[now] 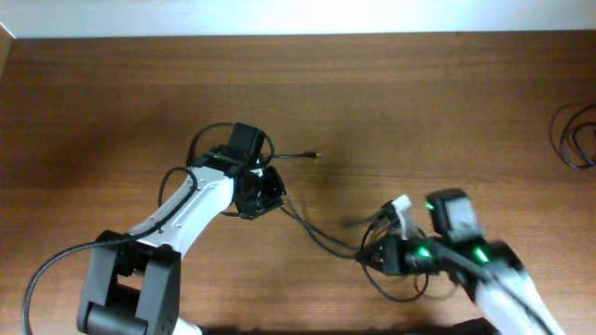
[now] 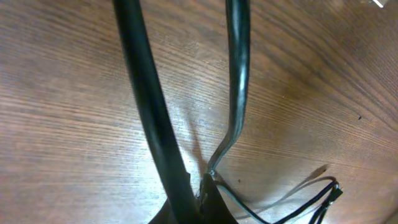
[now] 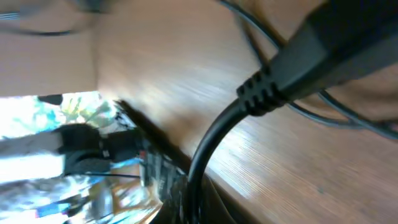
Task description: Untangle cables
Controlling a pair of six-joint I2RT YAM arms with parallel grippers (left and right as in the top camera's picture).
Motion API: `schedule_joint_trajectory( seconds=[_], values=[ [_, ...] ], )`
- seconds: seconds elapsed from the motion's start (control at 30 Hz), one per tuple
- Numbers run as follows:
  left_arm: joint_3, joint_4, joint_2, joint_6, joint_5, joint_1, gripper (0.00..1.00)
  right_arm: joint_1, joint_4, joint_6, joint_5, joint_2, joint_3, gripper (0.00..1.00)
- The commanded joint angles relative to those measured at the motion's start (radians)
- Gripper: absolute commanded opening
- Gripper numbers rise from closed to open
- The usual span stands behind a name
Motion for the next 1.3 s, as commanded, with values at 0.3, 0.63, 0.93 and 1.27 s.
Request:
schedule_joint_trajectory(
  seconds=[0.3, 0.63, 0.93, 1.27],
  values=[
    [0.162, -0.127, -0.081, 0.289, 0.294, 0.053, 0.99, 0.004, 0.040, 0.126, 0.521, -0.495, 0.090, 0.04],
    [0.159, -0.117, -0.080, 0.606, 0.293, -0.301, 0.99, 0.004, 0.091, 0.017, 0.670, -0.148, 0.554, 0.04],
    [0.159, 0.094, -0.078, 0.595, 0.125, -0.441, 0.99, 0.004, -0.411, 0.016, 0.657, 0.357, 1.454, 0.04],
    [0.159, 0.248, -0.077, 0.341, -0.273, -0.487, 0.40, 0.004, -0.631, 0.017, 0.609, 0.407, 1.640, 0.04]
  ],
)
